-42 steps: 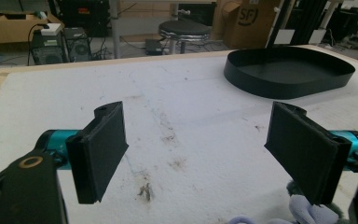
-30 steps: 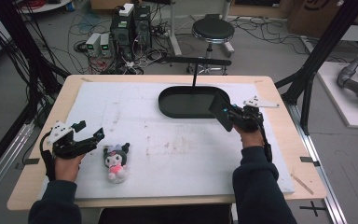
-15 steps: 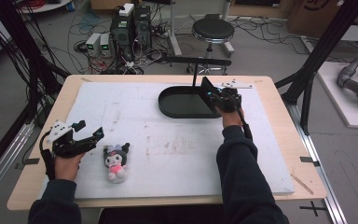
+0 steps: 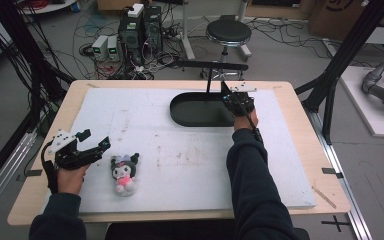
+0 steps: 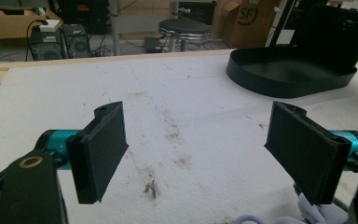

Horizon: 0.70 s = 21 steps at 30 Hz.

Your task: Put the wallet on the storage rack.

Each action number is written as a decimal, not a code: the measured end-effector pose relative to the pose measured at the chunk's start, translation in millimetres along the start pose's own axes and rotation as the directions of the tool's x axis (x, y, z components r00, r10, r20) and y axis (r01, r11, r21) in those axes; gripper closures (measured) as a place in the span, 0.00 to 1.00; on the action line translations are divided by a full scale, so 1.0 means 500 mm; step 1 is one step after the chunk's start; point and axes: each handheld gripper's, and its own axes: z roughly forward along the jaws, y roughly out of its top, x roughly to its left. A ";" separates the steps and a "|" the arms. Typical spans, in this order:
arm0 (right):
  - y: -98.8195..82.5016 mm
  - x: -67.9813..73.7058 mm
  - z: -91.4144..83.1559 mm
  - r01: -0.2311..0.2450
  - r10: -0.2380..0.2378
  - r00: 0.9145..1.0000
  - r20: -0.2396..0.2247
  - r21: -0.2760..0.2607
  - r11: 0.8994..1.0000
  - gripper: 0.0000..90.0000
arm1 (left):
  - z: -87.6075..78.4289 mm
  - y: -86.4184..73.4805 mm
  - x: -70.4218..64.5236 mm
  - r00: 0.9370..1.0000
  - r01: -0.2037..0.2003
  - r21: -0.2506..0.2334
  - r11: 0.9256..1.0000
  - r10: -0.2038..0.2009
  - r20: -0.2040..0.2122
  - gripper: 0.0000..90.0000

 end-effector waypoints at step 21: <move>-0.017 0.020 0.029 -0.037 0.039 0.997 -0.072 0.041 0.999 0.80 | -0.001 -0.001 -0.005 1.000 -0.013 0.010 1.000 0.013 0.002 0.22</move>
